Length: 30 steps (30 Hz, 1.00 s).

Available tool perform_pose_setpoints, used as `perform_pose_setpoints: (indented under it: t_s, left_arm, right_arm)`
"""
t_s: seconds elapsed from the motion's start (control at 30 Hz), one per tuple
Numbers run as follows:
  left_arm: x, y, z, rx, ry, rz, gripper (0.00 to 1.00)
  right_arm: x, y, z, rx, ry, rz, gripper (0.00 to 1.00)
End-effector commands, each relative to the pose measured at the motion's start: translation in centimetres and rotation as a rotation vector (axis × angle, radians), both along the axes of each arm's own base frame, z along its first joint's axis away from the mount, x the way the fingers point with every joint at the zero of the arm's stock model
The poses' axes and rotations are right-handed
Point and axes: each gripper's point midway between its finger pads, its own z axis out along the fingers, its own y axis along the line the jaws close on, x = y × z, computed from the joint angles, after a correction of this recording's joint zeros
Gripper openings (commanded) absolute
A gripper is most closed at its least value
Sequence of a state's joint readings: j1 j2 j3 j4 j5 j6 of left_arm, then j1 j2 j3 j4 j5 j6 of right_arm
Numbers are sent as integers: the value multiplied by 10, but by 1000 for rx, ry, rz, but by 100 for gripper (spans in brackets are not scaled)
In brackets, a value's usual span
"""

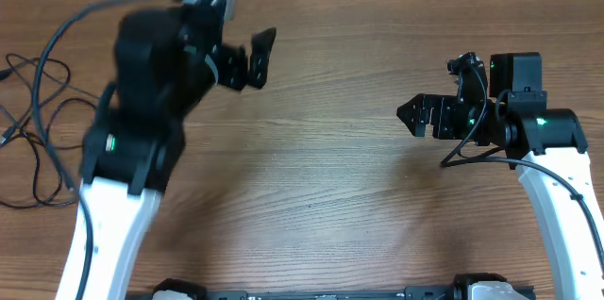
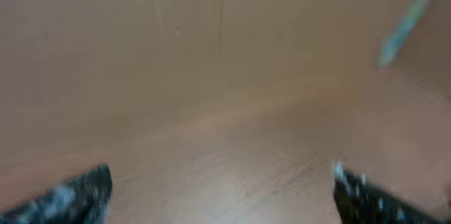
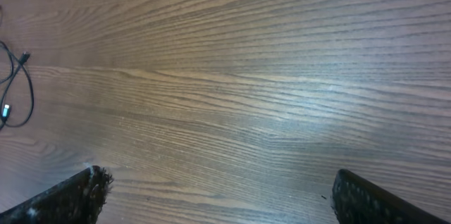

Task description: Untangle cables

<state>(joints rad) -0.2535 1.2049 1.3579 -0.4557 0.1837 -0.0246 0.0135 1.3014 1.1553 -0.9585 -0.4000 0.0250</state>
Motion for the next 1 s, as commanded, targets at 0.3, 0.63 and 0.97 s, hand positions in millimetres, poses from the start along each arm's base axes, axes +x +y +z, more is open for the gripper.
perform_pose_setpoints:
  t_s: [0.3,0.63,0.97]
  left_arm:
    - [-79,52,-45,-221,-436,105,100]
    - [-122,100,-100,-327,-566,258,100]
    - [-133,123,-129,-388,-550,379,100]
  right_arm:
    - [6,-2,14,-9,-48,0,100]
    - [6,-2,14,-9,-49,0,100]
    - [6,-2,14,-9,-48,0,100]
